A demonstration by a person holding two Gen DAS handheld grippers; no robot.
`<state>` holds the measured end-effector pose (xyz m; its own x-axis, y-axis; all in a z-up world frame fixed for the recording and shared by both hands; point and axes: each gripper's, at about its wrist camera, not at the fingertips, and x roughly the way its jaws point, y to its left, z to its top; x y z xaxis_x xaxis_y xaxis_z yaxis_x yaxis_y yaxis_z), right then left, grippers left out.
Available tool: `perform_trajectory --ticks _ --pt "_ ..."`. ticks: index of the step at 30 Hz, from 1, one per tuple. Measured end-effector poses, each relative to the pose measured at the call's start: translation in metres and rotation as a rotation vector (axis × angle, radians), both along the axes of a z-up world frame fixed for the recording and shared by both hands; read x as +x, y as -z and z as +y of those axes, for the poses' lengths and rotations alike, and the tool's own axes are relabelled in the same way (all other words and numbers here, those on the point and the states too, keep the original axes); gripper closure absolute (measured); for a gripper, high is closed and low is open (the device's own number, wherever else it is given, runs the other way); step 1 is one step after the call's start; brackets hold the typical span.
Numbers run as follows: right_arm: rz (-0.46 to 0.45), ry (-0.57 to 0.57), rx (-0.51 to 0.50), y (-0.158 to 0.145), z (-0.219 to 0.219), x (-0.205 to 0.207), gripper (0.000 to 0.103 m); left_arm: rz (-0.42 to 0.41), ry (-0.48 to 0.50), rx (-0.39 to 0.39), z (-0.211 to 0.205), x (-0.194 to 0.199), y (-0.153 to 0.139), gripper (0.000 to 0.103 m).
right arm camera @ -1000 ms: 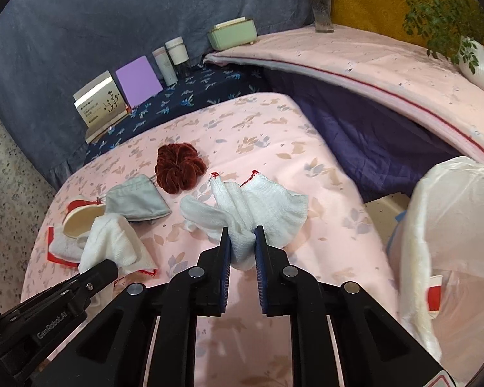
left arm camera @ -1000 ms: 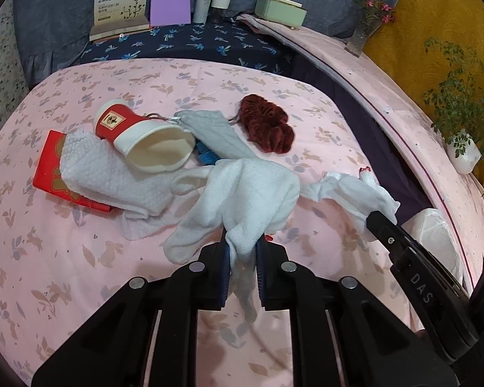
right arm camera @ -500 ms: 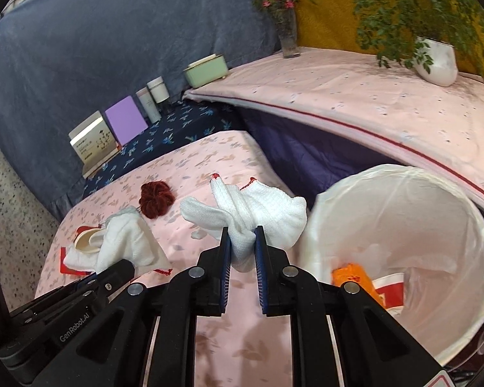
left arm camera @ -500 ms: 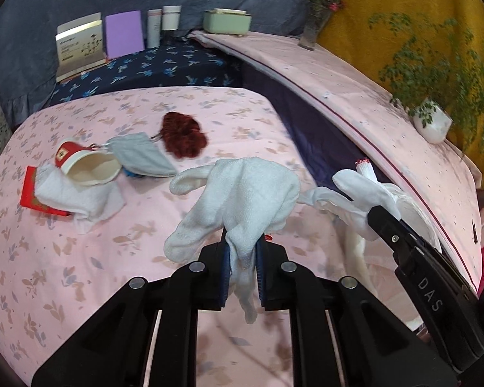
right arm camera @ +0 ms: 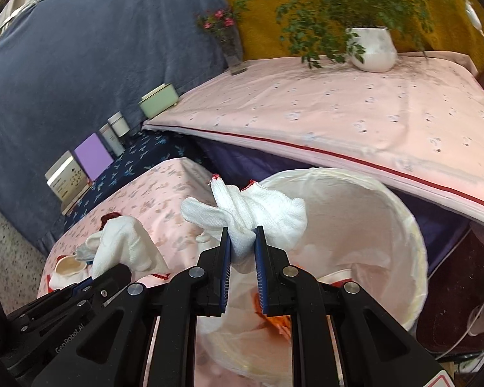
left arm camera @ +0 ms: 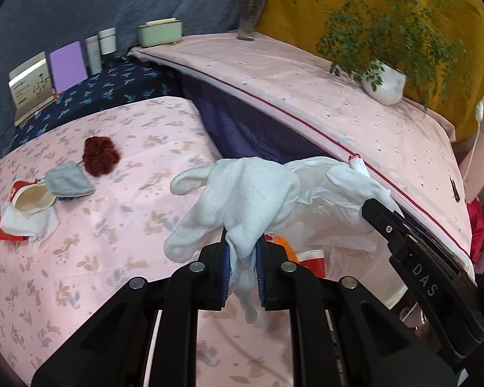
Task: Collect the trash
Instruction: 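Carry both gloves over the white bin and open both tools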
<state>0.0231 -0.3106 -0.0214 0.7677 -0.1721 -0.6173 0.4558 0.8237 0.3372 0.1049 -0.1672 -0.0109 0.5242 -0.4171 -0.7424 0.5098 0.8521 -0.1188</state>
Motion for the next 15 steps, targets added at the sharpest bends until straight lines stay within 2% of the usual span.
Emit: perform_trajectory --ticks 7,15 --pt "-0.002 0.05 0.017 0.006 -0.024 -0.019 0.089 -0.008 0.062 0.011 -0.032 -0.013 -0.001 0.09" --pt "0.003 0.076 0.03 0.012 -0.038 -0.03 0.089 -0.005 0.084 0.026 -0.047 -0.018 0.004 0.09"
